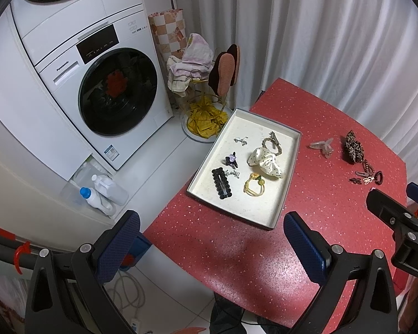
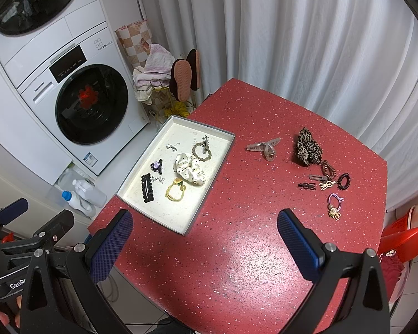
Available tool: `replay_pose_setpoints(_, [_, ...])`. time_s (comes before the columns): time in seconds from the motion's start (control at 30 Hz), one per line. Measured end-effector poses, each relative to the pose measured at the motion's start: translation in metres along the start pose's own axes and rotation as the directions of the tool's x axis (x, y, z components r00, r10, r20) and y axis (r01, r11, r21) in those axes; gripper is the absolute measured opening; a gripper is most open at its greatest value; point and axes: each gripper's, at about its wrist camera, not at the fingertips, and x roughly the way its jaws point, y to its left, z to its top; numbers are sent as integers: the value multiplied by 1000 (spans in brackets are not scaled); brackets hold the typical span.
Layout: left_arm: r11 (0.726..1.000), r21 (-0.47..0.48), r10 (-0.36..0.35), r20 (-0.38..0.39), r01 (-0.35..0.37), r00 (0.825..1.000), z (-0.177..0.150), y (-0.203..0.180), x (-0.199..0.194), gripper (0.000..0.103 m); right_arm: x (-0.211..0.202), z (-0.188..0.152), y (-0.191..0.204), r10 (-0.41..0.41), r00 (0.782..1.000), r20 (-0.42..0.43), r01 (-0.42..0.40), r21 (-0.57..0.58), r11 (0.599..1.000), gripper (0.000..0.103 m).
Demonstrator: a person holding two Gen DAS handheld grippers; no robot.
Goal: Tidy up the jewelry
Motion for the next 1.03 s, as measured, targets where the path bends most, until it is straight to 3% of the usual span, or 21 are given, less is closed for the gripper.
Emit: replay_pose_setpoints(1.03, [1000, 1, 7, 0, -7, 1000, -8, -10, 6, 103, 2, -7, 9, 4, 1000, -10, -4, 2, 1000, 103])
